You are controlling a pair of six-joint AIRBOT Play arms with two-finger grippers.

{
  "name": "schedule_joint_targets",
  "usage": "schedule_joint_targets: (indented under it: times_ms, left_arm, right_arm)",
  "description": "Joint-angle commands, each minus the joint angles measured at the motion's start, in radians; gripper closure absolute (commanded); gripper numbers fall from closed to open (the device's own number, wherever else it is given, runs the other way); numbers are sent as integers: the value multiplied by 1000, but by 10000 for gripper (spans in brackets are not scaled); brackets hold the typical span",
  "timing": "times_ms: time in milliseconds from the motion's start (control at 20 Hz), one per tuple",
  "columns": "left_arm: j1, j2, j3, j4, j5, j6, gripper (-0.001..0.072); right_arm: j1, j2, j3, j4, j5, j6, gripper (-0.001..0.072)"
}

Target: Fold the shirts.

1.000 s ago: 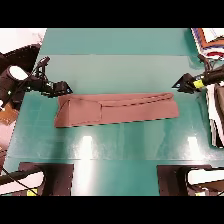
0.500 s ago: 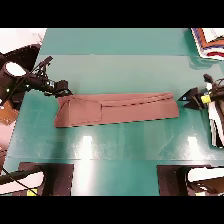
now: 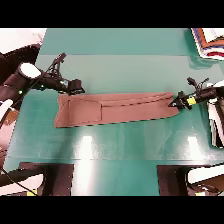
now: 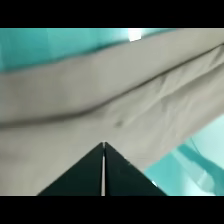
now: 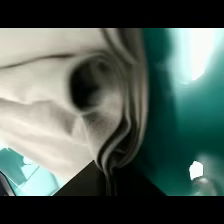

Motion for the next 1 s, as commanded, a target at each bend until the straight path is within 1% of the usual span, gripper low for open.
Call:
schedule_joint_targets:
  times_ms: [0,200,300,400,500,650,750,800,950]
  left_arm:
    - [-95,-13,4,-3,161,-48,677]
    - [-222,-158,90,-3,175,-54,677]
    - [-296,-266,168,-5,166,-56,677]
    - [-364,-369,251,-6,157,-57,677]
    - [-421,-457,330,-7,155,-77,677]
    - [-454,-541,404,-6,99,-83,677]
    - [-454,-554,404,21,85,-109,677]
    - [-454,-553,404,45,85,-109,676]
    - [-453,-553,410,55,81,-108,677]
  right_arm:
    - [18,39,60,17,33,2,698]
    - [50,192,167,174,30,14,699]
    - [113,251,244,175,29,87,699]
    - [196,288,318,175,30,97,699]
    - [286,295,391,175,27,123,699]
    - [391,294,473,177,16,136,699]
    - [432,294,504,191,13,136,699]
    - [448,294,516,190,12,135,699]
    - [482,294,533,193,-3,135,699]
